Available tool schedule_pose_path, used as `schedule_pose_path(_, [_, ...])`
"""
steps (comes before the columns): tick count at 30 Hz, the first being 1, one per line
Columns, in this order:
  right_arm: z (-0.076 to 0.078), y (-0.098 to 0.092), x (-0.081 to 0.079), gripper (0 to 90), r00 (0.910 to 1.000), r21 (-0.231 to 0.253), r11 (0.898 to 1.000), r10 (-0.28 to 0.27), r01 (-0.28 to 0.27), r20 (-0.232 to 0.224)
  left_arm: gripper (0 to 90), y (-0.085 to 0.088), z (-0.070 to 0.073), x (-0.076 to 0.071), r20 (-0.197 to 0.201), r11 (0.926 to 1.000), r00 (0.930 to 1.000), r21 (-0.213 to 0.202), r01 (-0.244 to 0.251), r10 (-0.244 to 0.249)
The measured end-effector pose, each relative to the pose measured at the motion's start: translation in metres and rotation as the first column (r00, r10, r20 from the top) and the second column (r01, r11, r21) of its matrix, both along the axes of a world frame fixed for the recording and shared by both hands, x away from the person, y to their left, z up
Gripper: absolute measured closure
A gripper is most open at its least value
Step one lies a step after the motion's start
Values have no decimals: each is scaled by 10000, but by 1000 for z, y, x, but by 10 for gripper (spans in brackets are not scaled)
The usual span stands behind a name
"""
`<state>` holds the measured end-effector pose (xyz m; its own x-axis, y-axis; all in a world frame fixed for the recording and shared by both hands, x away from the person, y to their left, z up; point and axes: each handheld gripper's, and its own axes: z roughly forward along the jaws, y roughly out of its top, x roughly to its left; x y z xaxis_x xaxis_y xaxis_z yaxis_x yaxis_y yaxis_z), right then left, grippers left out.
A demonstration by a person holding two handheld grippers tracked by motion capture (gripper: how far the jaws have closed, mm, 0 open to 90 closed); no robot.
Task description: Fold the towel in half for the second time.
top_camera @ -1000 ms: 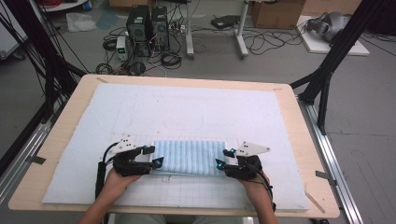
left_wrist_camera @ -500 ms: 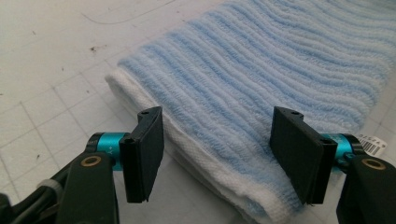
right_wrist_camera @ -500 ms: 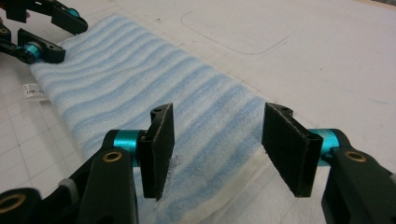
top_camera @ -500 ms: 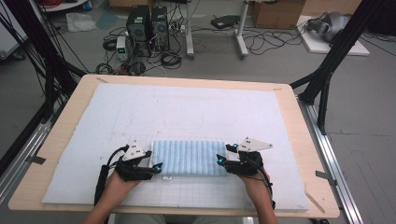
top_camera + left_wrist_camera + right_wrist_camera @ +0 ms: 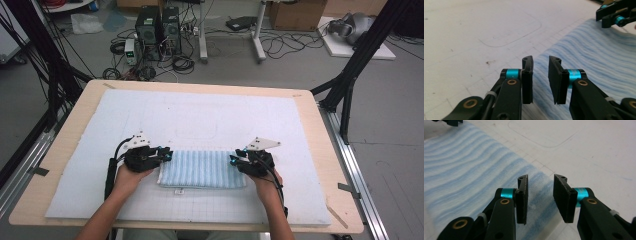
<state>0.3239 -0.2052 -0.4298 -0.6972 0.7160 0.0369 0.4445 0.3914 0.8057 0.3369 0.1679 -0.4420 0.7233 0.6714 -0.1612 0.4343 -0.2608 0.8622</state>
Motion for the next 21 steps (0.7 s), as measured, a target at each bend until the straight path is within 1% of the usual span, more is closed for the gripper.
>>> schedule_pose_path(1, [-2, 1, 3, 649, 9999, -140, 9999, -52, 49, -146, 761, -1, -1, 2, -153, 9997, 9998, 229, -110, 114])
schedule_pose_path(3, [-7, 2, 6, 654, 9993, -572, 9983, -138, 118, -342, 763, -3, -4, 6, -334, 9985, 9991, 476, -254, 270])
schedule_pose_path(4, [-10, 1, 7, 656, 9988, -681, 9975, -191, 161, -441, 763, -4, -5, 6, -308, 9967, 9990, 760, -288, 313])
schedule_pose_path(5, [-11, 0, 8, 658, 9989, -643, 9978, -175, 147, -446, 767, -5, -6, 7, -308, 9955, 9989, 896, -312, 341])
schedule_pose_path(6, [-11, -1, 7, 658, 9989, -693, 9974, -218, 189, -411, 773, -6, -7, 7, -282, 9949, 9989, 949, -342, 371])
schedule_pose_path(7, [-11, -2, 6, 658, 9990, -905, 9956, -268, 236, -349, 776, -6, -7, 7, -218, 9941, 9990, 1019, -372, 396])
schedule_pose_path(9, [-12, -6, 3, 657, 9990, -852, 9961, -278, 247, -355, 788, -8, -8, 7, -24, 9912, 9991, 1255, -423, 430])
schedule_pose_path(11, [-14, -10, 0, 655, 9989, -830, 9959, -375, 351, -268, 789, -9, -8, 7, -24, 9918, 9989, 1192, -456, 462])
schedule_pose_path(12, [-15, -13, -1, 636, 9987, -730, 9965, -436, 415, -276, 787, -8, -8, 7, -57, 9923, 9990, 1162, -433, 442])
schedule_pose_path(13, [-15, -16, -1, 614, 9984, -570, 9973, -475, 457, -305, 782, -6, -8, 7, -135, 9938, 9988, 1017, -459, 475])
schedule_pose_path(14, [-14, -18, -3, 586, 9983, -475, 9977, -506, 491, -305, 748, -5, -7, 8, -127, 9944, 9980, 873, -600, 613])
schedule_pose_path(15, [-12, -20, -4, 560, 9987, -314, 9984, -469, 463, -204, 645, -3, -6, 8, -149, 9941, 9957, 608, -900, 911])
schedule_pose_path(16, [-10, -23, -4, 528, 9988, 15, 9989, -460, 461, -140, 533, 1, -5, 9, -305, 9941, 9938, 199, -1063, 1069])
schedule_pose_path(17, [-8, -26, -5, 485, 9983, 391, 9976, -573, 575, -53, 505, 4, -4, 10, -378, 9941, 9936, -179, -1072, 1064])
schedule_pose_path(18, [-5, -29, -5, 458, 9973, 726, 9946, -739, 739, -26, 496, 6, -2, 10, -203, 9931, 9936, -373, -1115, 1108])
schedule_pose_path(19, [-3, -32, -5, 432, 9963, 898, 9922, -864, 860, 14, 469, 8, 0, 9, -38, 9918, 9938, -637, -1107, 1107])
schedule_pose_path(20, [-1, -34, -4, 400, 9951, 941, 9909, -978, 961, 136, 453, 9, 2, 9, 113, 9905, 9952, -984, -956, 972])
schedule_pose_path(21, [1, -36, -4, 357, 9935, 982, 9893, -1106, 1075, 264, 439, 10, 5, 8, 344, 9895, 9955, -1177, -842, 888])
